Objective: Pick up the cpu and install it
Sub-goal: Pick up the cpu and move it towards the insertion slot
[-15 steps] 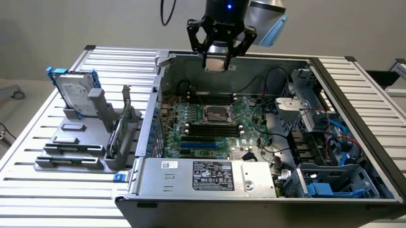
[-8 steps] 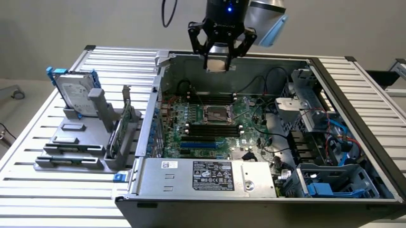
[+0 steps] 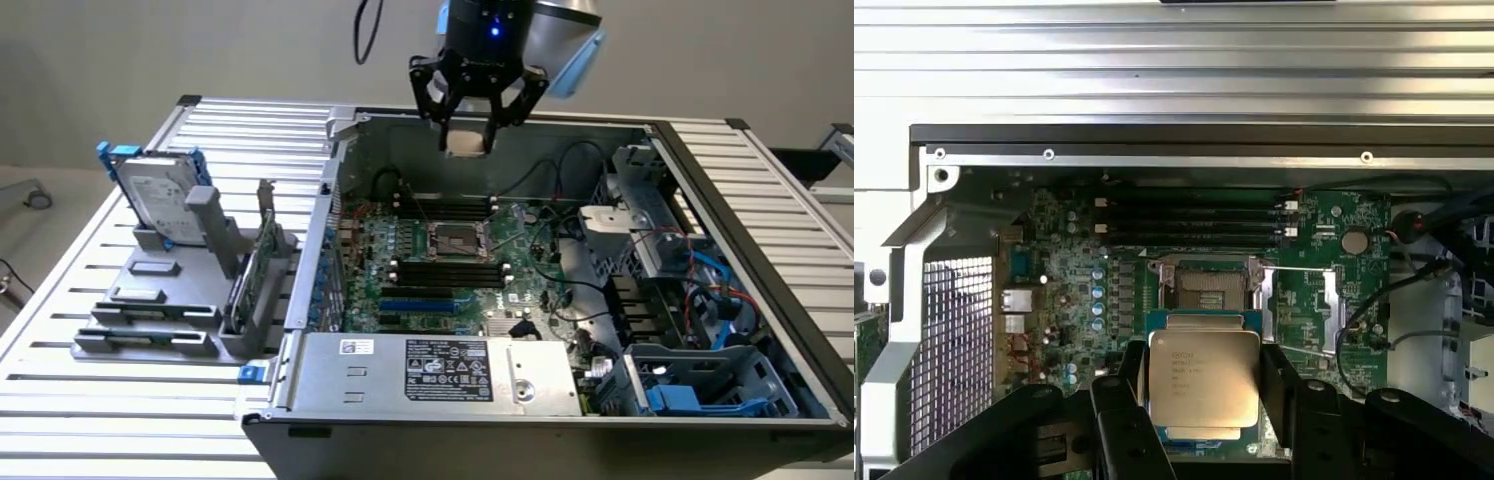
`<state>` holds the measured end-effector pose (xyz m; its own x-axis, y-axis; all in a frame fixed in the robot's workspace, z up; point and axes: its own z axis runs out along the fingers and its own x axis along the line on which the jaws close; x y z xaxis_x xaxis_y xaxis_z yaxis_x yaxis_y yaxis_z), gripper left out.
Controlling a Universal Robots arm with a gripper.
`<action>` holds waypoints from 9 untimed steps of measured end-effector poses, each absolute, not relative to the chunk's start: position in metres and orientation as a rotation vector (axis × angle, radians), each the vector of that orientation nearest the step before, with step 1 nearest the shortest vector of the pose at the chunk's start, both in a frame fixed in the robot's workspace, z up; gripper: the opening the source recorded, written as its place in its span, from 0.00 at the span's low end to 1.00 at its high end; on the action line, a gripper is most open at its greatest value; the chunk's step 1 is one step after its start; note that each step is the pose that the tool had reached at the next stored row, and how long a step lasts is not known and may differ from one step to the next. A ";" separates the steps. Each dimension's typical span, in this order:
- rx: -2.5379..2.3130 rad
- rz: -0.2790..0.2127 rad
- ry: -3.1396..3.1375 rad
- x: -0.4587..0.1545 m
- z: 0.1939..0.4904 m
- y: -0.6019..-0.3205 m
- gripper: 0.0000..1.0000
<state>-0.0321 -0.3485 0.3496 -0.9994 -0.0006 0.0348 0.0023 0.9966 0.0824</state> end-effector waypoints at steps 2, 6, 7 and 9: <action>0.000 -0.128 -3.104 -0.028 0.346 -0.345 0.55; 0.005 -0.128 -3.104 -0.027 0.342 -0.342 0.55; 0.005 -0.128 -3.104 -0.027 0.342 -0.342 0.55; 0.005 -0.128 -3.104 -0.027 0.342 -0.342 0.55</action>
